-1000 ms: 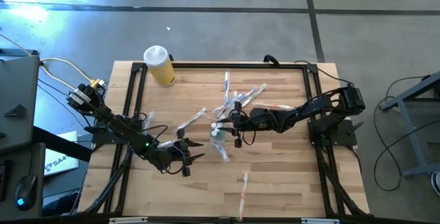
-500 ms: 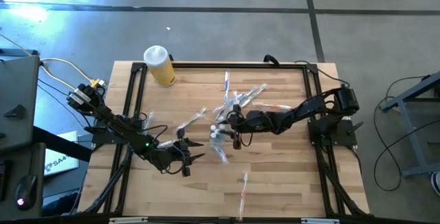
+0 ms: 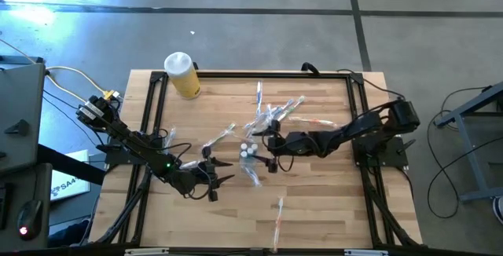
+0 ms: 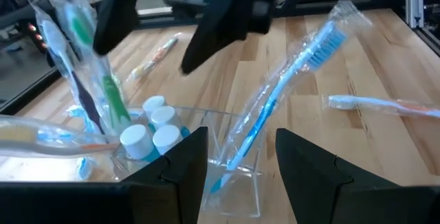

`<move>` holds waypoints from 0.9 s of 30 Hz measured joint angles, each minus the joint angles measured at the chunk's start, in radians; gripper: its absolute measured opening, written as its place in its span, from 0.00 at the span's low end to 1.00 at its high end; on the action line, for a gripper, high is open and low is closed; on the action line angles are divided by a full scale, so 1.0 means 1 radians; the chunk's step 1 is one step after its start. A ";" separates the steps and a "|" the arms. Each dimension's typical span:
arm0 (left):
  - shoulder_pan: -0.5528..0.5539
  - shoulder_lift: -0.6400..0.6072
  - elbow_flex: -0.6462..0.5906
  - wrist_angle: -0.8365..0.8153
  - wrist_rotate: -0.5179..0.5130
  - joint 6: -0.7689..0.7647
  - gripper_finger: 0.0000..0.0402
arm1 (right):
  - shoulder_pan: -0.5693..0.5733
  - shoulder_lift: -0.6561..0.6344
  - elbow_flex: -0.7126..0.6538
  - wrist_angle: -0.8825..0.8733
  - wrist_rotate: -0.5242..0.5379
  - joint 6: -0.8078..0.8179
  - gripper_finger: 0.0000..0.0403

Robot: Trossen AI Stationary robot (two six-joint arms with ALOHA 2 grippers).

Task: Pick & Place toothbrushing station
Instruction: Put the orange toothbrush into the transparent organizer

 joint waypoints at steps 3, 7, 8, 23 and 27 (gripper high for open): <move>0.000 0.000 0.000 0.003 -0.010 0.000 0.41 | 0.035 -0.052 0.001 -0.037 0.003 -0.018 0.87; 0.000 0.000 0.000 0.006 -0.011 -0.003 0.41 | 0.090 -0.135 0.002 -0.130 0.003 -0.020 0.85; 0.000 0.000 0.000 0.008 -0.011 -0.003 0.41 | 0.105 -0.158 0.001 -0.183 0.000 -0.017 0.85; 0.004 0.000 0.000 0.010 -0.023 -0.007 0.41 | 0.161 -0.238 0.000 -0.947 0.206 0.400 0.84; 0.035 0.000 0.000 0.010 -0.017 -0.018 0.41 | 0.124 -0.238 0.000 -1.010 0.353 0.493 0.84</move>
